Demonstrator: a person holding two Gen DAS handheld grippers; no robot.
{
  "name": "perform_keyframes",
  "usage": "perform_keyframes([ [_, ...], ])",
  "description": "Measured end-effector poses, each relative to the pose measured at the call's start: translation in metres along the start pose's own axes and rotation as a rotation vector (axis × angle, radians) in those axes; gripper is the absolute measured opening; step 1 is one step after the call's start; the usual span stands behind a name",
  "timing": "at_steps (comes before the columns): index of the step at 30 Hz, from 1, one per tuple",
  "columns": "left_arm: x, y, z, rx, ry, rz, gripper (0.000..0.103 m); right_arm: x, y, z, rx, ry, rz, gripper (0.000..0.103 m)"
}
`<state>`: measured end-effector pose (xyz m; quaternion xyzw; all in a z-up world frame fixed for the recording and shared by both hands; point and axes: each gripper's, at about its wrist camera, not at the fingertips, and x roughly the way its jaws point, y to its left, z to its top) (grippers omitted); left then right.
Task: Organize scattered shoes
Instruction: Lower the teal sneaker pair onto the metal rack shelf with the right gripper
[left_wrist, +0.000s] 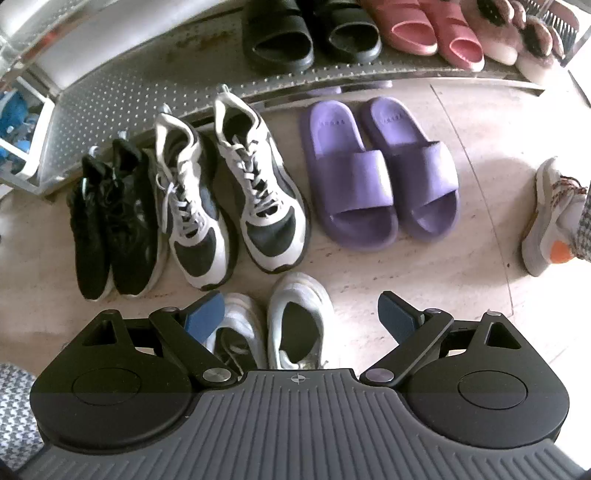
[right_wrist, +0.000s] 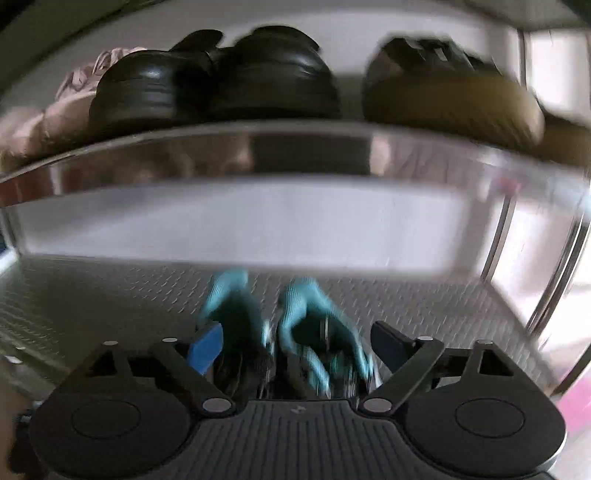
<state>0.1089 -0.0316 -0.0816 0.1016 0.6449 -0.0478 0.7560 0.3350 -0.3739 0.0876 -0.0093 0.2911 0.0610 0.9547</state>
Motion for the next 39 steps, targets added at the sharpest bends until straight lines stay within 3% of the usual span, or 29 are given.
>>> perform_keyframes([
  [2,0.003,0.0,0.001,-0.004,0.01,0.005,0.094,0.009,0.002,-0.014,-0.051,0.044,-0.011,0.088],
  [8,0.011,-0.001,0.002,0.002,0.033,0.007,0.094,0.027,0.005,-0.019,-0.108,0.06,-0.023,0.097],
  [9,0.011,-0.001,0.002,0.001,0.035,0.005,0.094,0.028,0.006,-0.019,-0.111,0.063,-0.012,0.102],
  [14,0.015,-0.003,0.004,0.002,0.046,0.003,0.094,0.052,0.012,-0.021,-0.038,0.077,-0.024,0.103],
  [20,0.02,-0.008,0.004,0.014,0.059,0.004,0.094,0.064,0.03,-0.034,-0.004,0.008,-0.199,0.103],
  [24,0.021,-0.009,0.004,0.026,0.064,0.0,0.094,0.067,0.04,-0.033,0.013,-0.004,-0.255,0.103],
  [27,0.018,-0.005,0.004,0.009,0.059,-0.006,0.094,0.039,0.033,-0.021,-0.028,0.02,-0.189,0.093],
  [30,0.012,-0.003,0.005,-0.004,0.04,-0.017,0.094,0.004,0.016,-0.018,-0.057,0.016,-0.141,0.095],
  [32,0.008,-0.004,0.005,0.001,0.026,-0.023,0.094,-0.018,-0.005,-0.026,-0.055,0.093,-0.106,0.092],
  [36,0.004,-0.006,0.006,0.002,0.011,-0.024,0.094,-0.037,-0.031,-0.049,0.004,0.207,-0.072,0.052],
  [39,0.004,-0.007,0.006,0.005,0.008,-0.02,0.094,-0.042,-0.042,-0.063,0.087,0.25,-0.051,0.048],
])
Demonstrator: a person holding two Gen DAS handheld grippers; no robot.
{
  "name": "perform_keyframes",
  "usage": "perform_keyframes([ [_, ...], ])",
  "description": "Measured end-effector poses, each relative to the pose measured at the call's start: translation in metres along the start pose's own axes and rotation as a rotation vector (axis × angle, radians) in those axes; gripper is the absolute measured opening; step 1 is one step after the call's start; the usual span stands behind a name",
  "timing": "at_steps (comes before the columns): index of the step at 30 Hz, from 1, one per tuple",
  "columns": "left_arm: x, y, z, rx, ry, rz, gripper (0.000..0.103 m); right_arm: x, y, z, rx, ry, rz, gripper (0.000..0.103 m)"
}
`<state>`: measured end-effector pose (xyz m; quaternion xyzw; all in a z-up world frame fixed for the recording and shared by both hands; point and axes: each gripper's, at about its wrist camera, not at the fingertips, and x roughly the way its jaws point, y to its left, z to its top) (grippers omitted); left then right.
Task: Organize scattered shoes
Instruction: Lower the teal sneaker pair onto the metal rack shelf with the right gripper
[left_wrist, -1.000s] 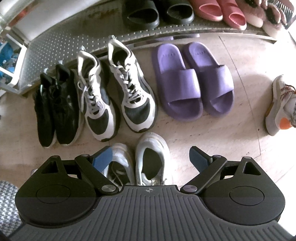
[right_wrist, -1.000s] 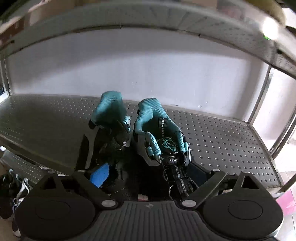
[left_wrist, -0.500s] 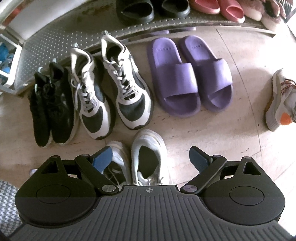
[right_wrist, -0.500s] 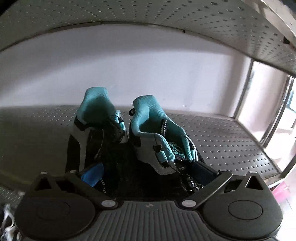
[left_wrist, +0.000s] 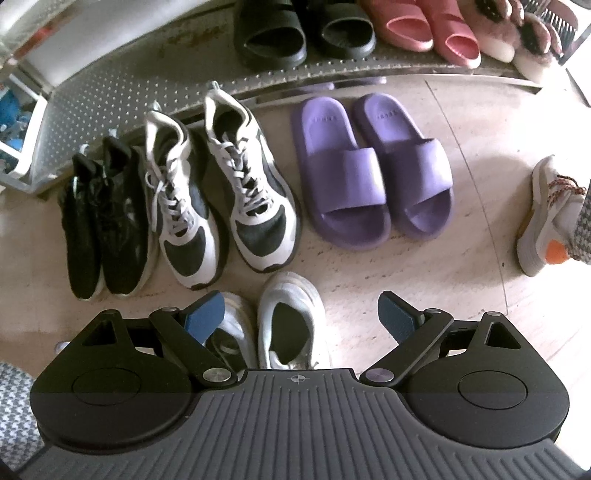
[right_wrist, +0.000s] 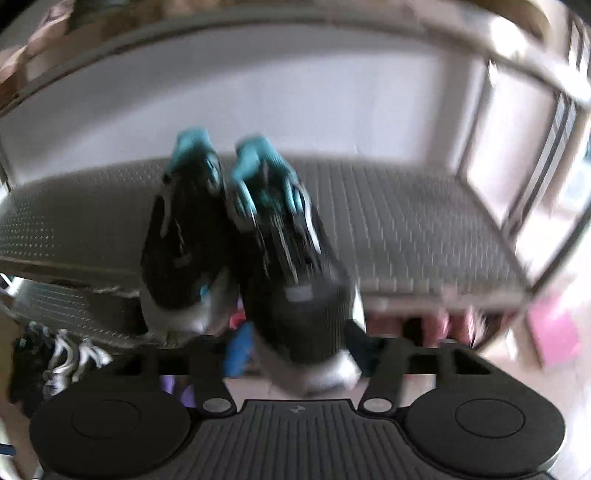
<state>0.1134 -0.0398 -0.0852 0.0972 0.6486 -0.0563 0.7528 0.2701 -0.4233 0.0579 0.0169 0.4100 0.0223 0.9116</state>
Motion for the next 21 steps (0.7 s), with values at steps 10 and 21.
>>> perform_keyframes([
  [10,-0.001,-0.001,0.0,0.005,-0.004,0.002,0.094,0.02,0.009,-0.012,-0.039,0.122,-0.092,0.053],
  [21,-0.001,0.001,-0.003,0.004,-0.024,0.004,0.094,0.041,0.024,0.004,0.063,0.041,-0.068,0.061],
])
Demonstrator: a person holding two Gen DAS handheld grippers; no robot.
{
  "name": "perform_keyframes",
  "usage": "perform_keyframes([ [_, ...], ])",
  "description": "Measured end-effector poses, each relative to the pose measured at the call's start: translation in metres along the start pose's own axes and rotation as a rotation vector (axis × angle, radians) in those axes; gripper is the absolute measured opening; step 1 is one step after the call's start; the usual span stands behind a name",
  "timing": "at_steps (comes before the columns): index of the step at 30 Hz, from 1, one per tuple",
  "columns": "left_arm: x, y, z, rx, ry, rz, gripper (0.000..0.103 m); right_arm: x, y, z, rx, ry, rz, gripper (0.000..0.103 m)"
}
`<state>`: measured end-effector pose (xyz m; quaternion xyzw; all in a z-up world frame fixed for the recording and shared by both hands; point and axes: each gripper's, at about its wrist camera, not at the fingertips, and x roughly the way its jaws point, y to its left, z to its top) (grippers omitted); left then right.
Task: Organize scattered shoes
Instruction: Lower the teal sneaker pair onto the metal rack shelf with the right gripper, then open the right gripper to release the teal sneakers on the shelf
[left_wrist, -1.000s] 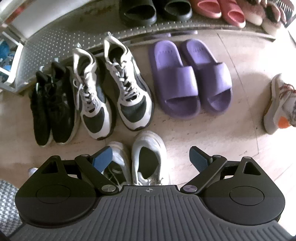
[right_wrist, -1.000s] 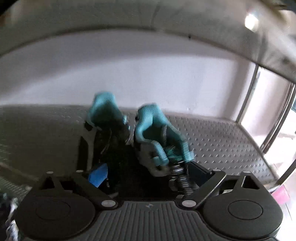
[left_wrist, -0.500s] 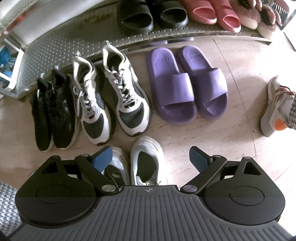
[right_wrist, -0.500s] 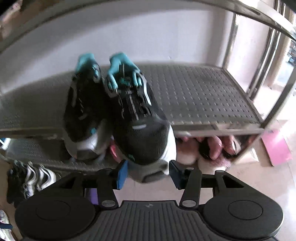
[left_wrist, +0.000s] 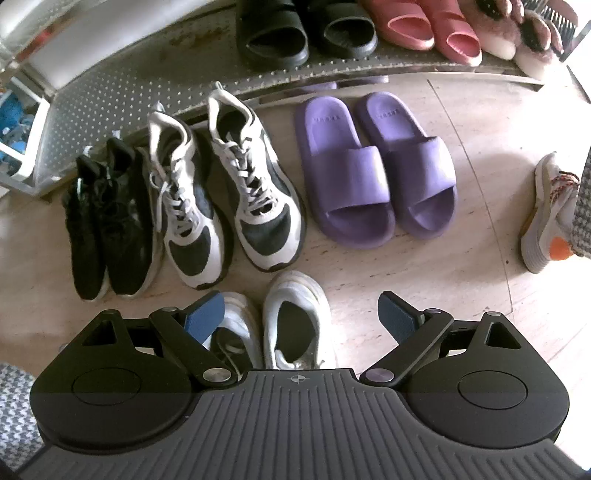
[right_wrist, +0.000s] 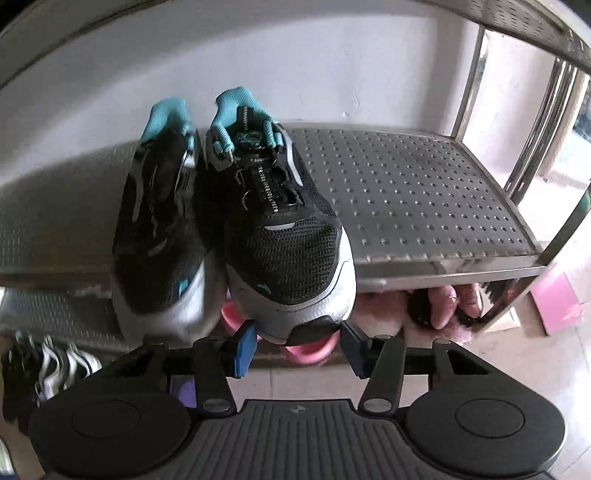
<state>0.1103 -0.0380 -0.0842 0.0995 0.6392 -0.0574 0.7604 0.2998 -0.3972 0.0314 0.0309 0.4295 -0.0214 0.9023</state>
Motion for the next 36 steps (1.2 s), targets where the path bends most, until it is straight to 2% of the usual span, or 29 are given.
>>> perform_keyframes([
  [3,-0.003,0.002,0.0,-0.007,-0.009,-0.001,0.094,-0.013,0.007,-0.001,-0.022,0.004,-0.023,0.06],
  [6,-0.005,0.008,0.0,-0.03,-0.014,-0.003,0.094,-0.053,0.029,-0.004,-0.062,-0.113,-0.066,0.061],
  [8,-0.006,0.011,0.001,-0.046,-0.013,0.001,0.094,-0.077,0.067,-0.011,-0.199,-0.229,0.073,0.047],
  [9,-0.006,0.012,0.002,-0.054,-0.013,0.002,0.094,-0.077,0.079,-0.014,-0.247,-0.231,0.101,0.03],
  [10,-0.006,0.014,0.003,-0.06,-0.014,0.001,0.094,-0.072,0.11,-0.02,-0.378,-0.233,0.142,0.017],
  [12,-0.007,0.015,0.003,-0.065,-0.017,0.0,0.094,-0.052,0.149,-0.027,-0.535,-0.252,0.139,0.008],
  [14,-0.006,0.017,0.003,-0.065,-0.014,0.005,0.094,-0.026,0.175,-0.029,-0.622,-0.27,0.127,0.008],
  [16,-0.005,0.017,0.003,-0.065,-0.01,0.007,0.094,0.0,0.189,-0.028,-0.685,-0.291,0.079,0.008],
  [20,-0.001,0.02,0.005,-0.073,0.005,0.002,0.094,0.039,0.196,-0.029,-0.814,-0.281,-0.015,0.008],
  [21,0.0,0.019,0.005,-0.074,0.009,0.0,0.094,0.045,0.195,-0.029,-0.855,-0.299,-0.052,0.0],
  [23,0.002,0.017,0.007,-0.069,0.016,-0.005,0.094,0.053,0.193,-0.029,-0.915,-0.337,-0.075,0.0],
  [30,0.014,0.01,0.008,-0.048,0.053,0.003,0.094,0.073,0.183,-0.002,-0.82,-0.385,-0.135,0.0],
  [32,0.017,0.012,0.007,-0.055,0.064,0.007,0.094,0.083,0.171,0.002,-0.841,-0.405,-0.178,0.0],
  [36,0.023,0.012,0.004,-0.059,0.085,0.009,0.094,0.1,0.143,0.02,-0.881,-0.404,-0.207,0.0],
])
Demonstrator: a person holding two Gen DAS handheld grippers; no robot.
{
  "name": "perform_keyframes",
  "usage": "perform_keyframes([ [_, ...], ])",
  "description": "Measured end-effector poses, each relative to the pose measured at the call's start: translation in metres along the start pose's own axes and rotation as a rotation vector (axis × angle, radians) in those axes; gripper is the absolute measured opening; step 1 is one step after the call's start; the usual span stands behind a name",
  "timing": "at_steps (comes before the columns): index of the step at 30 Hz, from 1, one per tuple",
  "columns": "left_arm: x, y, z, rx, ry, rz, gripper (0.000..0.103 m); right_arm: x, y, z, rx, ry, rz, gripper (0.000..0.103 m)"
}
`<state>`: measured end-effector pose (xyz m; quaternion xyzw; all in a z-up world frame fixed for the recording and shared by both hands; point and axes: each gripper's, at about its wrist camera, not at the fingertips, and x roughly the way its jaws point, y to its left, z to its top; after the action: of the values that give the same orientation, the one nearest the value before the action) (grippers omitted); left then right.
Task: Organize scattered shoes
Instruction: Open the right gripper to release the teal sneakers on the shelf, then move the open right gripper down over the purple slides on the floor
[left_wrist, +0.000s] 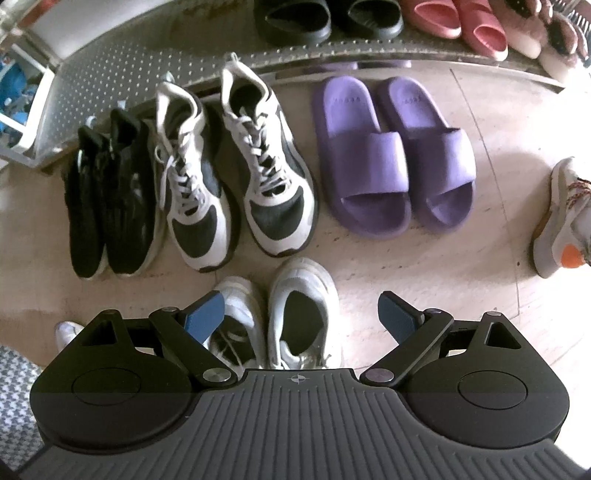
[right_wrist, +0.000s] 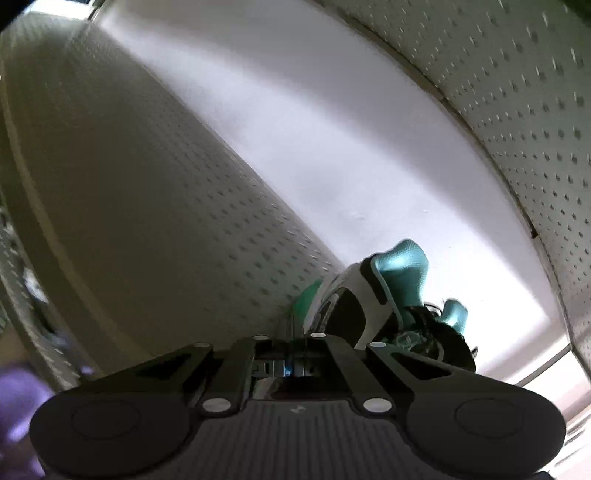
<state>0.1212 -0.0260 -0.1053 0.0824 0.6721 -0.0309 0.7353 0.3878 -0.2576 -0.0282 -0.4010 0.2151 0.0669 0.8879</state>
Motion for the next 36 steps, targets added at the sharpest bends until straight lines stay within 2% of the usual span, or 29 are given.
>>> perform_keyframes([
  [5,0.004,-0.003,0.001,0.012,0.011,0.002,0.094,0.034,-0.043,-0.015,0.009,0.072,-0.014,0.0],
  [7,0.004,-0.003,0.002,0.014,0.011,0.002,0.094,0.031,-0.061,-0.016,0.124,0.111,0.002,0.0],
  [8,0.003,-0.003,0.004,0.012,0.008,0.0,0.094,0.014,-0.066,-0.019,0.195,0.089,0.009,0.0],
  [9,0.002,-0.003,0.005,0.009,0.005,-0.003,0.094,-0.003,-0.071,-0.022,0.266,0.066,0.017,0.009],
  [10,0.0,-0.003,0.005,0.005,-0.002,-0.006,0.094,-0.02,-0.076,-0.024,0.337,0.043,0.024,0.028],
  [12,-0.005,-0.004,0.005,0.004,-0.02,-0.014,0.094,-0.06,-0.086,-0.035,0.49,0.007,0.052,0.051],
  [14,-0.01,-0.006,0.005,0.008,-0.037,-0.023,0.094,-0.092,-0.1,-0.053,0.637,0.025,0.112,0.056],
  [15,-0.012,-0.008,0.004,0.014,-0.044,-0.027,0.094,-0.098,-0.103,-0.059,0.669,0.036,0.122,0.069],
  [16,-0.014,-0.01,0.003,0.018,-0.05,-0.03,0.094,-0.113,-0.113,-0.073,0.715,0.061,0.126,0.076],
  [17,-0.014,-0.011,0.003,0.02,-0.052,-0.032,0.094,-0.127,-0.122,-0.087,0.759,0.084,0.129,0.077],
  [19,-0.015,-0.013,0.002,0.025,-0.055,-0.034,0.094,-0.142,-0.133,-0.109,0.765,0.108,0.096,0.08],
  [22,-0.014,-0.015,0.002,0.028,-0.061,-0.027,0.094,-0.145,-0.143,-0.137,0.836,0.139,0.062,0.082],
  [24,-0.013,-0.015,0.002,0.031,-0.063,-0.02,0.094,-0.138,-0.146,-0.151,0.899,0.158,0.074,0.081],
  [26,-0.011,-0.015,0.001,0.039,-0.064,-0.013,0.094,-0.129,-0.144,-0.16,0.887,0.178,0.096,0.08],
  [29,-0.008,-0.015,0.001,0.046,-0.054,-0.01,0.094,-0.119,-0.141,-0.161,0.803,0.185,0.124,0.079],
  [31,-0.007,-0.015,0.001,0.046,-0.051,-0.011,0.094,-0.109,-0.138,-0.161,0.802,0.182,0.161,0.079],
  [36,-0.007,-0.015,0.002,0.05,-0.052,-0.016,0.094,-0.094,-0.14,-0.163,0.778,0.199,0.182,0.079],
])
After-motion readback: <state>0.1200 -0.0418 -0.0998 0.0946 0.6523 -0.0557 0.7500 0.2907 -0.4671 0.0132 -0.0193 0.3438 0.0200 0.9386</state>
